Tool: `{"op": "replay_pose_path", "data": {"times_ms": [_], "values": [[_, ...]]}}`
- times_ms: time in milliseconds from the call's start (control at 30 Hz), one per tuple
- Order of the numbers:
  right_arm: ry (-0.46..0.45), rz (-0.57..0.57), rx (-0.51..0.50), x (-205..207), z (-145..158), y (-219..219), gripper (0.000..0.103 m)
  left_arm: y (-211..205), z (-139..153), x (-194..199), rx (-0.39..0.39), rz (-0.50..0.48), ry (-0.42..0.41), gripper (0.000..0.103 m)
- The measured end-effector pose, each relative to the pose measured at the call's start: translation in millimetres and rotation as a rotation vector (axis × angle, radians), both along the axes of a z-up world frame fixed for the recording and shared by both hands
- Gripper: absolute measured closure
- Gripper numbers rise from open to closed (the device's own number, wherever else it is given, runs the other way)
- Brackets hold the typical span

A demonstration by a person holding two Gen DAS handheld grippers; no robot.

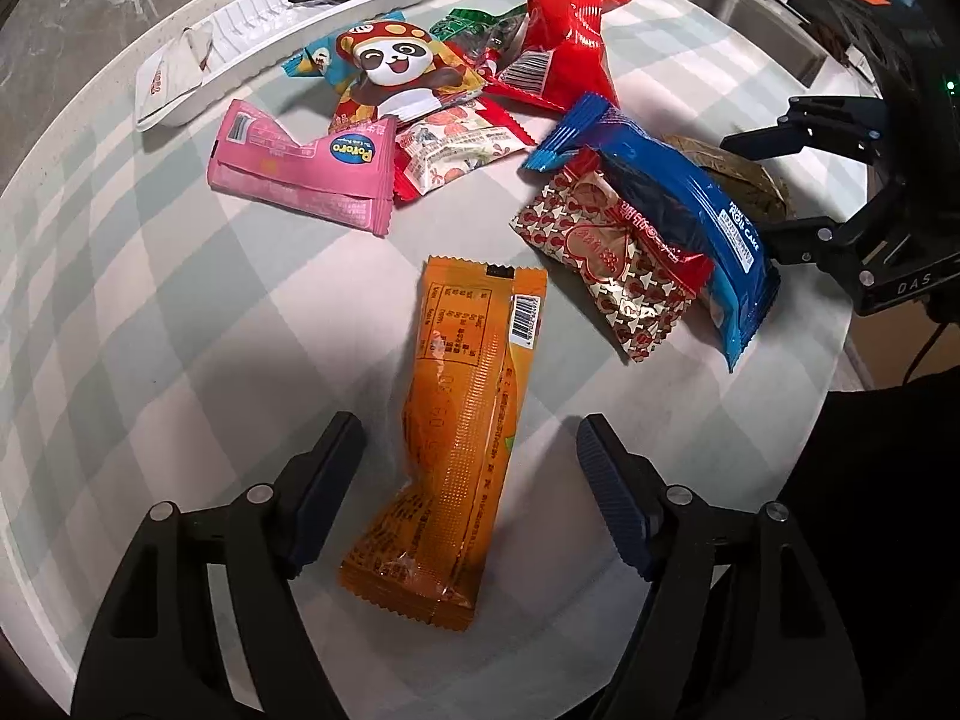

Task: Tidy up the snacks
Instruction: 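Grasp the orange bar with the left tool while the right tool grasps the gold cake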

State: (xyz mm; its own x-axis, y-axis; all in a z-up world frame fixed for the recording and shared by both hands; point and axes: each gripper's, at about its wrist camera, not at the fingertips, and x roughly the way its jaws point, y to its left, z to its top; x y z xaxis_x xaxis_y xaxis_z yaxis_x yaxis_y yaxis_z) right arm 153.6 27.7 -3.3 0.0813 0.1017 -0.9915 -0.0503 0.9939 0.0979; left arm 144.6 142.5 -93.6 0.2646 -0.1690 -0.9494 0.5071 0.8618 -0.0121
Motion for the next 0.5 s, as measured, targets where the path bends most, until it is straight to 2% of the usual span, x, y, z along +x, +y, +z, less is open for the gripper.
{"op": "replay_pose_path", "data": {"times_ms": [67,133,233,267,300,333,367,433,500], "values": [[0.003,0.007,-0.003,0,0,1,0.028,0,0,-1,-0.004,-0.001,-0.007,0.030],[0.003,0.010,-0.023,0,0,1,0.034,0,-1,-3,-0.006,-0.002,-0.015,0.030],[0.001,0.007,-0.043,1,1,-1,0.052,-1,-1,-5,-0.009,0.005,-0.017,0.031],[0.002,-0.001,-0.031,3,2,-5,0.065,-1,-1,-5,-0.011,0.008,-0.019,0.033],[0.004,-0.005,-0.028,3,2,-6,0.068,0,0,-5,-0.016,0.012,-0.022,0.035],[0.009,-0.012,-0.014,4,2,-9,0.069,1,1,-6,-0.021,0.011,-0.029,0.044],[0.010,-0.017,-0.005,4,2,-11,0.069,2,3,-6,-0.034,0.005,-0.035,0.058],[0.012,-0.040,0.024,3,2,-15,0.069,6,6,-4,-0.086,0.013,-0.021,0.069],[0.014,-0.073,0.066,3,3,-20,0.069,12,7,-1,-0.123,0.038,-0.003,0.073]]}}
